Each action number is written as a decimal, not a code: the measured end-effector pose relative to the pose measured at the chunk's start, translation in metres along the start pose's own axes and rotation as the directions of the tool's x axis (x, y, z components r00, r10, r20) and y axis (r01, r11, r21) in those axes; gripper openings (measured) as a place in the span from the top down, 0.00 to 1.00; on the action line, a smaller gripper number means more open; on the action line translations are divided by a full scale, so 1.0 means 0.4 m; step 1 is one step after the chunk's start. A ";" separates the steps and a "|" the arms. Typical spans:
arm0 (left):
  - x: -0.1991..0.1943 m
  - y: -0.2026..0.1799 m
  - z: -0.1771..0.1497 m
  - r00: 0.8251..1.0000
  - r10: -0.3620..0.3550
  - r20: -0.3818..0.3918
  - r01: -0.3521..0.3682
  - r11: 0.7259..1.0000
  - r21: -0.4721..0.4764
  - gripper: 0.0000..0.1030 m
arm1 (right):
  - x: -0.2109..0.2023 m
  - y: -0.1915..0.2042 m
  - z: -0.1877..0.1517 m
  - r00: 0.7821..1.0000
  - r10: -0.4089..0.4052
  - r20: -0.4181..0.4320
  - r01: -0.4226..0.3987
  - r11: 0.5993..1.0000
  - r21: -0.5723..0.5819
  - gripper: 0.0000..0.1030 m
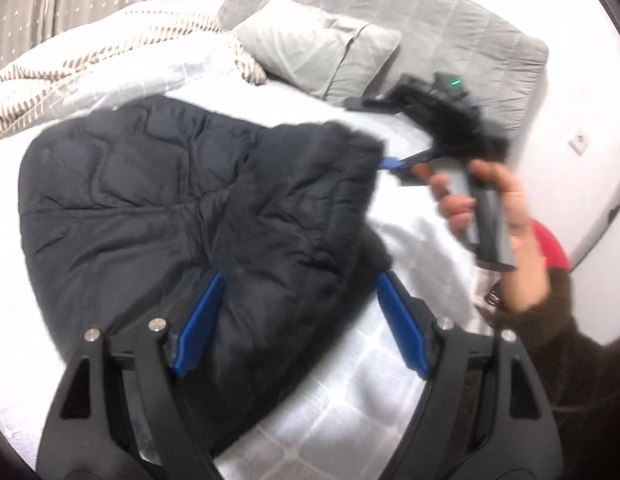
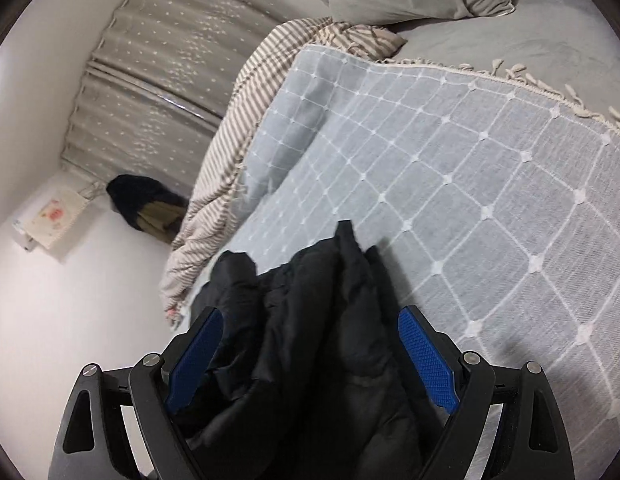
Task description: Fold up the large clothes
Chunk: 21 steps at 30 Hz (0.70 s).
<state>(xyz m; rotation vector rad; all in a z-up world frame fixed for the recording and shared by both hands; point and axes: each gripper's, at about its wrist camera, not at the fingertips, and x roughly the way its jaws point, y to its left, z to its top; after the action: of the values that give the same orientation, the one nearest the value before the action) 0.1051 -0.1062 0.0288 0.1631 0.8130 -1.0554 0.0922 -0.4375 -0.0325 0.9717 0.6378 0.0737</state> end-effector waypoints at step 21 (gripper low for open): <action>-0.050 0.174 -0.022 0.985 0.146 0.093 -0.122 0.966 -0.228 0.19 | 0.099 0.258 -0.115 0.961 0.007 -0.277 -0.091 0.952 -0.291 0.28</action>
<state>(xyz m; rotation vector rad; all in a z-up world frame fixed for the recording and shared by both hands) 0.1532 -0.0521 0.0185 -0.0292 0.8029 -0.8319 0.1224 -0.3303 0.0118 0.6844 0.8291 0.3461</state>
